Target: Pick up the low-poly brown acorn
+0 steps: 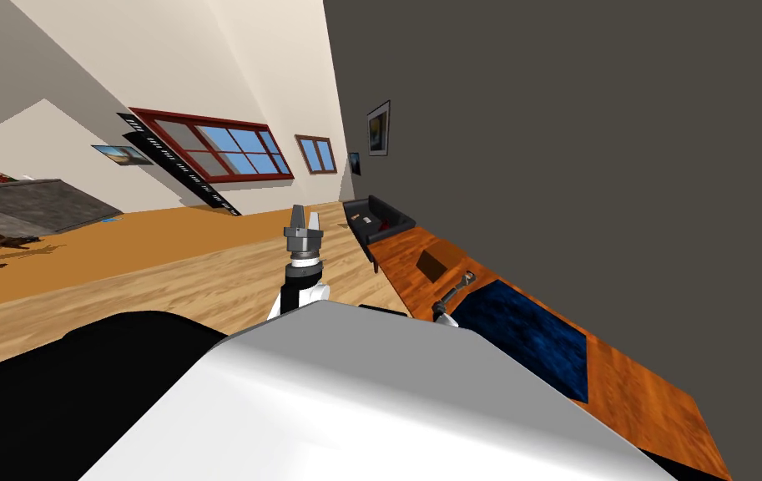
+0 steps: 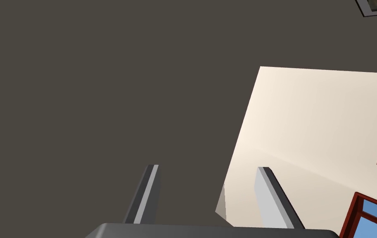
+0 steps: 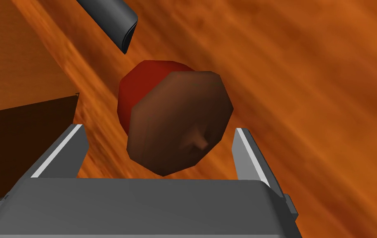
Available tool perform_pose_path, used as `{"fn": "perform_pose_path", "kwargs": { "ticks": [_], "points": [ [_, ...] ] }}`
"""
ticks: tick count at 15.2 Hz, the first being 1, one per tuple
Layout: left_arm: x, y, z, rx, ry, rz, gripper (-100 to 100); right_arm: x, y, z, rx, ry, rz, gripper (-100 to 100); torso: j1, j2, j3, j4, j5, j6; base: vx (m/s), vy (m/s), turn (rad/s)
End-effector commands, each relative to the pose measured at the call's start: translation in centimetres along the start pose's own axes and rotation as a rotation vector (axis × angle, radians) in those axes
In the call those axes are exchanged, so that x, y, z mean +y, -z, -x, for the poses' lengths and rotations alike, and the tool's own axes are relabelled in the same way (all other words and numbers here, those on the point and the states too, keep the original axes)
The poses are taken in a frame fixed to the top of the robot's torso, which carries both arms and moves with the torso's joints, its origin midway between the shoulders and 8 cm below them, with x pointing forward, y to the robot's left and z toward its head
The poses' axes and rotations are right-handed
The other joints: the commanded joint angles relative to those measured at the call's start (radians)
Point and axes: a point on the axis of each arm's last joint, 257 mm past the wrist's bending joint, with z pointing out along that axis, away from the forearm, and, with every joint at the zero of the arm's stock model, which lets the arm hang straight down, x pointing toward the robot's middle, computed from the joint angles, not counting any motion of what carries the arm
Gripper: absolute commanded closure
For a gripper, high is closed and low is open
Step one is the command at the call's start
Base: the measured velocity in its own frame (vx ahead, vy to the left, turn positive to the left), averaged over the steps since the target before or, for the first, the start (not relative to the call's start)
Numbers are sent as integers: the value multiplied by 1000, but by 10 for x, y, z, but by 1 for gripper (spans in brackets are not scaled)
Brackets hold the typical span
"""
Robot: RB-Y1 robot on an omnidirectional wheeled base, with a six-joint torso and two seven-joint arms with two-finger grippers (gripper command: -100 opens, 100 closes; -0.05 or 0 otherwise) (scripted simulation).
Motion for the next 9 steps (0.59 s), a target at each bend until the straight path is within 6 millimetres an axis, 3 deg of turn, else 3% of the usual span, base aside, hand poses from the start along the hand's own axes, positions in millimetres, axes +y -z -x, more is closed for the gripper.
{"fn": "perform_pose_path", "kwargs": {
  "ticks": [1,4,5,9],
  "points": [
    [0,0,0,0,0,0,0,3,4,7,0,13,-2,-100,0,0,0,0,0,0,46,-78,-77],
    [0,0,0,0,0,0,0,3,3,6,0,7,-2,-100,1,1,1,0,0,0,16,-34,1],
    [0,0,0,0,0,0,0,3,3,6,0,10,-2,100,2,2,1,0,0,0,1,-6,-3],
    [0,0,0,0,0,0,0,3,3,6,0,10,-2,100,4,3,1,0,1,0,0,0,0]
  ]
}}
